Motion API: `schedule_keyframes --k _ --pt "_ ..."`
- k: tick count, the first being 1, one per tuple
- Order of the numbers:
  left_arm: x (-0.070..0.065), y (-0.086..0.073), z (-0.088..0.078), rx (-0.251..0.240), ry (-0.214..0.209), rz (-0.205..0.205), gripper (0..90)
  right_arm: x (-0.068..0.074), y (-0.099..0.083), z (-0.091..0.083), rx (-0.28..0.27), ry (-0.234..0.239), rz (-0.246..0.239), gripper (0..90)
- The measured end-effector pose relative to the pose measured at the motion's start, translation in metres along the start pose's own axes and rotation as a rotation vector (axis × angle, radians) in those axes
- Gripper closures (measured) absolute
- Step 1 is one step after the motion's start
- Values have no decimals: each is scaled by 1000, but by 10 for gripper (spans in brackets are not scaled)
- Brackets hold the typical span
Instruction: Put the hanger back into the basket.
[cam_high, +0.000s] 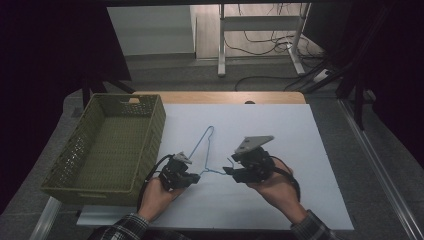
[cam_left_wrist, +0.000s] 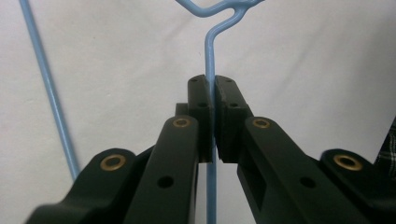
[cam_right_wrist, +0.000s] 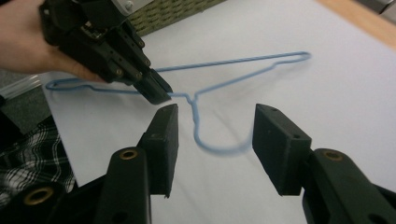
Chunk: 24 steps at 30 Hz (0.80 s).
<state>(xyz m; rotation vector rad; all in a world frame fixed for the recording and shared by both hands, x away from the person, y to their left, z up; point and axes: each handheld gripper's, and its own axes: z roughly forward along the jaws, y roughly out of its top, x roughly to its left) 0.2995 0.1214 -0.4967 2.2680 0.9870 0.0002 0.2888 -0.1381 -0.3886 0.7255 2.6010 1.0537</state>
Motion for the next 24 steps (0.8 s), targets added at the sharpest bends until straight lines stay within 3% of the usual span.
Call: schedule_keyframes --k 1,5,6,7,8,9,10,12,15,16,22,24 --pt "1 0 -1 -6 -3 -1 869 -2 -8 -15 -20 -10 16 503" --pt "2 0 -3 -22 -12 -13 869 -7 -25 -22 -22 -20 39 501" --pt "2 0 -4 -21 -11 -9 869 -8 -32 -20 -17 -21 46 501" --pt "3 0 -5 -24 -13 -11 869 -12 -48 -8 -5 0 84 505" --pt "3 0 -5 -24 -14 -14 869 -12 -48 -8 -5 0 84 505" --pt "4 0 -5 -26 -15 -15 869 -13 -58 8 0 28 102 532" --pt "4 0 -6 -30 -17 -16 869 -13 -58 8 0 28 102 532" --pt "4 0 -7 -35 -19 -18 869 -12 -62 26 -1 62 104 562" --pt "5 0 -9 -40 -18 -20 869 -8 -59 49 -13 96 84 586" --pt "5 0 -9 -43 -19 -20 869 -4 -52 60 -27 92 53 598" --pt "6 -1 -11 -54 -23 -24 869 2 -34 79 -94 65 6 646" --pt "6 -1 -11 -60 -28 -26 868 2 -31 82 -114 71 12 667"
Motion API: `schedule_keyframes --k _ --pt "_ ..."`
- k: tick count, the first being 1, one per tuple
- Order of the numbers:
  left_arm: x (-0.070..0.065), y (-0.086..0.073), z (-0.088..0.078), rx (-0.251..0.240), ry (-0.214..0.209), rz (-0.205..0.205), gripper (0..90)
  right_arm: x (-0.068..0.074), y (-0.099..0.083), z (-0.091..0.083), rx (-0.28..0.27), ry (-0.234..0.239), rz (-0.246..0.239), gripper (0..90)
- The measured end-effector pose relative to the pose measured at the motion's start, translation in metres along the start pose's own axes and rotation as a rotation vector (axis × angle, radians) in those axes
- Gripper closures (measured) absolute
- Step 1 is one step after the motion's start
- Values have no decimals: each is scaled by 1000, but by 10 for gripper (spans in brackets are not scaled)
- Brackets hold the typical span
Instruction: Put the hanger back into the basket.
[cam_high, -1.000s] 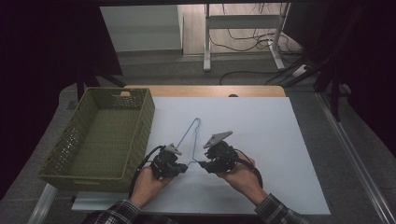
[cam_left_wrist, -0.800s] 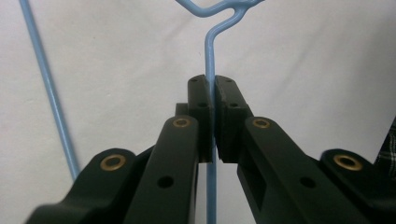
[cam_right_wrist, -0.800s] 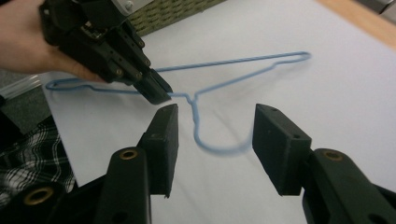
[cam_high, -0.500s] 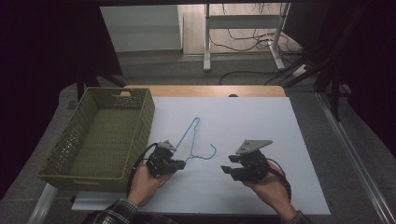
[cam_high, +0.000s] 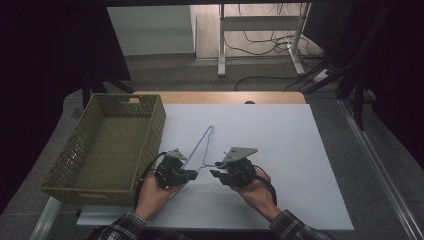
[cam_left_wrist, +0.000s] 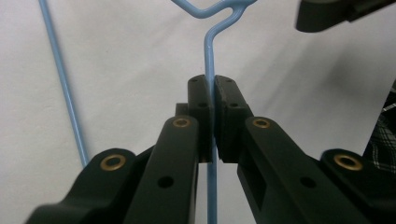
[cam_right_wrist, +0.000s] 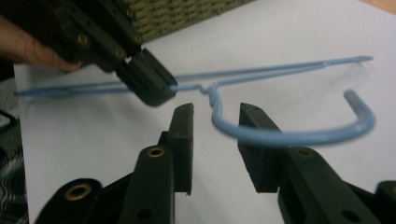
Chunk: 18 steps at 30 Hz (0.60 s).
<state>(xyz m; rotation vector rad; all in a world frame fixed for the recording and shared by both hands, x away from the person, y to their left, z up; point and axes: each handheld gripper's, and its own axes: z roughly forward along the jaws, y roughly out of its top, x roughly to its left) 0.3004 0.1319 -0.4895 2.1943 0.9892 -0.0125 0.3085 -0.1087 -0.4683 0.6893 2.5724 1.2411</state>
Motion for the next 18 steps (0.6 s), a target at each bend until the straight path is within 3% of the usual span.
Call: schedule_keyframes --k 3,8,10,12,13,18 --pt "-1 0 0 -2 -2 1 868 0 1 2 -19 -2 11 695" --pt "-3 1 2 1 -6 9 866 0 4 2 -60 8 23 832" --pt "-4 1 2 0 -2 20 858 4 6 2 -51 -22 1 846" --pt "-10 2 1 -9 48 73 832 6 10 0 -43 -38 -4 850" --pt "-16 3 0 -15 100 110 747 7 14 -2 -40 -41 10 850" --pt "-33 11 -3 -16 201 202 690 9 20 -6 -31 -62 21 850"
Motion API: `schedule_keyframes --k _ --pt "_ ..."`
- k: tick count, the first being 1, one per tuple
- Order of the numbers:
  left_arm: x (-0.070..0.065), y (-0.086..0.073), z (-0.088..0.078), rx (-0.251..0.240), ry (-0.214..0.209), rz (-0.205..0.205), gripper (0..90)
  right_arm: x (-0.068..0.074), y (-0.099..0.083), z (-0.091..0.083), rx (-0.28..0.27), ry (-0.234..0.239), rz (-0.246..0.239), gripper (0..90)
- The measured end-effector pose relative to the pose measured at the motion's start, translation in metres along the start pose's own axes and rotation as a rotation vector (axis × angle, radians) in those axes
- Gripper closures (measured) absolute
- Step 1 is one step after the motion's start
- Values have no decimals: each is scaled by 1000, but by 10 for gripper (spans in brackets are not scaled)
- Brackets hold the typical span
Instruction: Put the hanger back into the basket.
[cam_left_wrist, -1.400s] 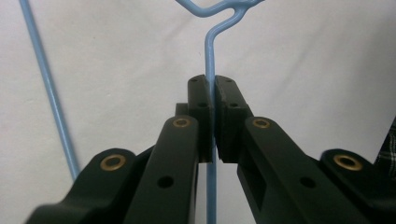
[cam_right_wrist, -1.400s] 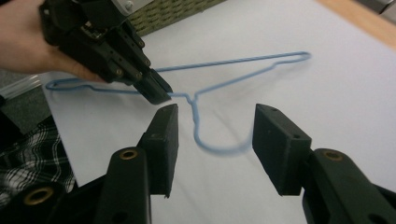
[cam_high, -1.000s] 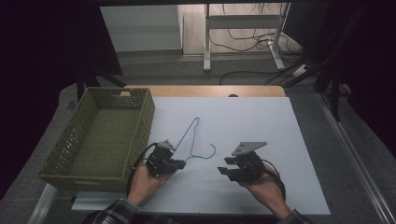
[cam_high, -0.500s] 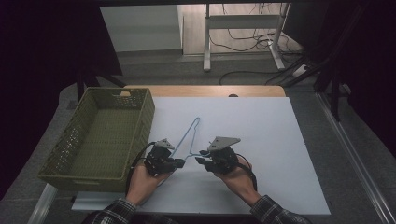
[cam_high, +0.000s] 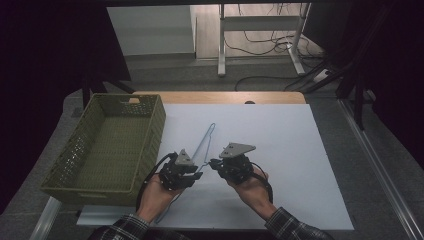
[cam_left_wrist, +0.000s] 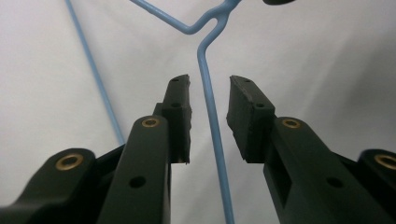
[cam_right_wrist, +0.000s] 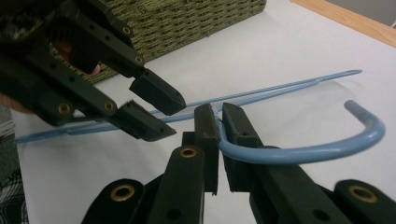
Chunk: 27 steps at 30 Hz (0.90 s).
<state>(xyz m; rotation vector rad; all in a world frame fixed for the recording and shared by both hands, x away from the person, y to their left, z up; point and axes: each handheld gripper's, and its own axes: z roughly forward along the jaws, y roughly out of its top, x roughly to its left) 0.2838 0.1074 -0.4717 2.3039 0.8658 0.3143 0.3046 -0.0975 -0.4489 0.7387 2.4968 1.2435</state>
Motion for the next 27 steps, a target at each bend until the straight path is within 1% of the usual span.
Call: schedule_keyframes --k 1,3,4,5,6,8,9,10,11,12,13,14,15,16,17,18,19,22,25,26,27 --pt "-2 1 0 2 10 5 693 1 3 -1 5 -5 14 850" --pt "-6 4 2 14 31 23 705 2 5 -2 8 -6 23 850" --pt "-8 5 3 36 68 28 728 2 6 -3 9 -8 25 850" --pt "-10 6 4 41 76 32 769 3 8 -4 14 -7 32 850" --pt "-10 6 3 44 74 33 798 3 9 -4 13 -8 31 850" --pt "-13 8 1 51 106 28 827 5 11 -5 17 -14 30 849" --pt "-12 9 -1 41 118 14 845 6 12 -5 18 -19 21 846" --pt "-10 9 -4 23 117 6 866 6 13 -6 15 -22 19 837" --pt "-6 9 -8 3 88 -11 870 5 15 -9 -10 -16 3 762" --pt "-3 9 -10 -12 65 -41 870 5 15 -9 -10 -16 3 762" --pt "2 8 -14 -42 43 -74 871 4 17 -15 -48 -30 4 712" --pt "5 8 -18 -61 21 -92 871 4 17 -15 -48 -30 4 712" --pt "10 8 -23 -84 -12 -116 871 3 19 -25 -99 -37 4 680" --pt "12 7 -26 -107 -31 -131 871 3 19 -25 -99 -37 4 680" --pt "16 7 -29 -128 -74 -155 871 2 20 -27 -112 -40 3 677" --pt "18 6 -30 -140 -96 -167 870 2 20 -31 -133 -34 5 671" --pt "20 5 -32 -154 -126 -175 870 2 20 -33 -150 -28 2 668" --pt "20 5 -33 -176 -182 -190 870 3 23 -33 -199 -5 -3 649" --pt "15 7 -31 -189 -247 -187 869 4 25 -27 -216 3 5 656" --pt "13 7 -30 -194 -261 -186 869 4 26 -25 -217 17 14 713" --pt "11 8 -30 -191 -264 -179 868 5 26 -23 -218 18 16 797"
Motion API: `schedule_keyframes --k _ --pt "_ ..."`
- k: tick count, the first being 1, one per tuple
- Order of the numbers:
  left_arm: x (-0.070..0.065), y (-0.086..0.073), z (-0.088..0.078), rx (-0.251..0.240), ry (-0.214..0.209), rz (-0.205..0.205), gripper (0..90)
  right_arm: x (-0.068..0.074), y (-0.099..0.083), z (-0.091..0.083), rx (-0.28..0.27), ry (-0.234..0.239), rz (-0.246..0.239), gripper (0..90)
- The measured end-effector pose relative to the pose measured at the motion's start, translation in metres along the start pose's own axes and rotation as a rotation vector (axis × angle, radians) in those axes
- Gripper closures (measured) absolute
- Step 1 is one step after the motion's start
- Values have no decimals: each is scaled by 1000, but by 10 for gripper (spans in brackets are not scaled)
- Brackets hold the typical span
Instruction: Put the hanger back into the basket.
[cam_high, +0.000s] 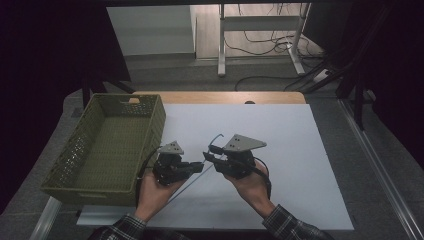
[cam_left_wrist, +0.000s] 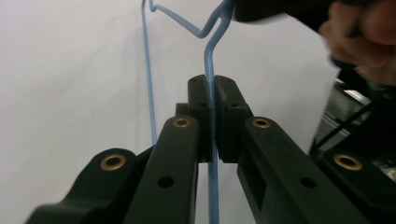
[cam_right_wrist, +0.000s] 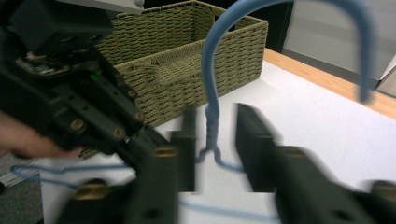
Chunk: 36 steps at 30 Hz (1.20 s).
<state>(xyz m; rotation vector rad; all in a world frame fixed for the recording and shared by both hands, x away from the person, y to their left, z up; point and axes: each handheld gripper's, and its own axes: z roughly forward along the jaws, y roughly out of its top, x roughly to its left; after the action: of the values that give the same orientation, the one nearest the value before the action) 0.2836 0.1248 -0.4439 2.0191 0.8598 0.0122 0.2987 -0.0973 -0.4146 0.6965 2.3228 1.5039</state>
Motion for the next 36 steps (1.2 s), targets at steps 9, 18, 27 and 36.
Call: schedule_keyframes --k 9,18,27,36 --pt "-8 5 1 92 62 111 707 8 3 0 61 -50 -50 854" --pt "-9 6 8 193 9 95 805 16 2 3 107 -31 -80 853" --pt "-3 5 4 169 -11 24 871 14 2 1 90 -12 -75 804" --pt "3 15 -9 137 -31 -39 870 2 -1 -33 101 -17 -33 524"
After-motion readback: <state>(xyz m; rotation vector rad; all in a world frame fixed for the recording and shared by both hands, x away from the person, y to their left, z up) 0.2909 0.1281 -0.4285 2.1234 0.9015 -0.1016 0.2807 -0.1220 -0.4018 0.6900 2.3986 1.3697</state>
